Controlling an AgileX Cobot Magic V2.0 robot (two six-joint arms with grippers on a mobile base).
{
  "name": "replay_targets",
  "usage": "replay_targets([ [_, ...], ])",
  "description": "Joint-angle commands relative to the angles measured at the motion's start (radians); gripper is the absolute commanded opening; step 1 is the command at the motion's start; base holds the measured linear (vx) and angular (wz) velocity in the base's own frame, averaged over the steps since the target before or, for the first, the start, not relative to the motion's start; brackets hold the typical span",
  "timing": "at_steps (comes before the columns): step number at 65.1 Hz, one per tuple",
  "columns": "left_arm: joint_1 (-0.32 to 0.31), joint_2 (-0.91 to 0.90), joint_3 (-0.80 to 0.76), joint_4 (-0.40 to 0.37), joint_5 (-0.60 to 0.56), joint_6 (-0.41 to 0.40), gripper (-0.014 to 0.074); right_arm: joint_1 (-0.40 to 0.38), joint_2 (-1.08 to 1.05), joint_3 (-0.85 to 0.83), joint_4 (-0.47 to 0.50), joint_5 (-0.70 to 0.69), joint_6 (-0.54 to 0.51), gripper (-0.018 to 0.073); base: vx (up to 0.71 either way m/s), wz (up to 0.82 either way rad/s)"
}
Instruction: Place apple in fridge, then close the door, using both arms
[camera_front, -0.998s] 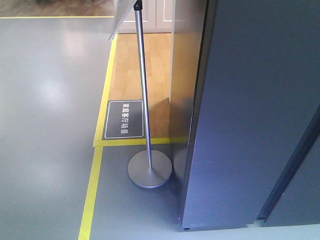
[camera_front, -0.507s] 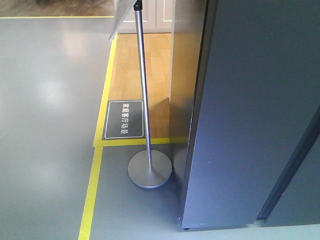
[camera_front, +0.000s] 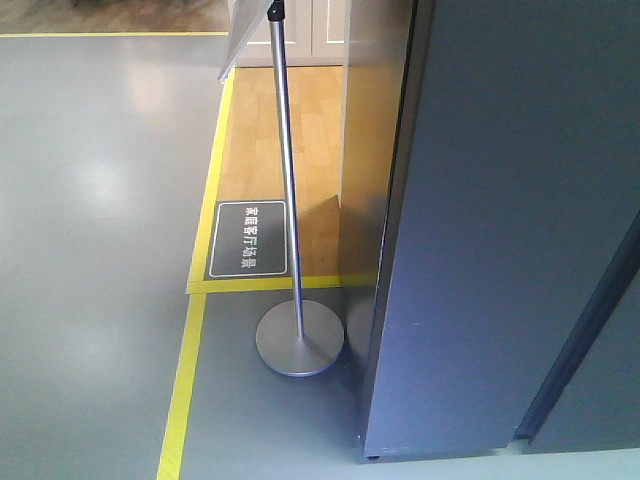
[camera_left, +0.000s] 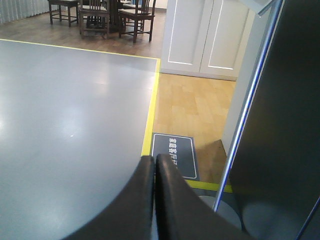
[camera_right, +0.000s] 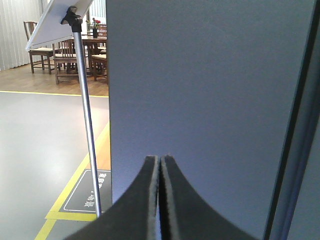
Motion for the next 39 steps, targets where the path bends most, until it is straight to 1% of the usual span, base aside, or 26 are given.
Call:
replay_targets([
  [1, -0.002, -0.016, 0.028, -0.007, -0.069, -0.01, -0.0008, -0.003, -0.018, 0.015, -0.011, -0.08, -0.001, -0.0003, 0.0, 0.0],
  [39, -0.002, -0.016, 0.028, -0.007, -0.069, -0.01, -0.0008, -0.003, -0.018, 0.015, -0.011, -0.08, -0.001, -0.0003, 0.0, 0.0],
])
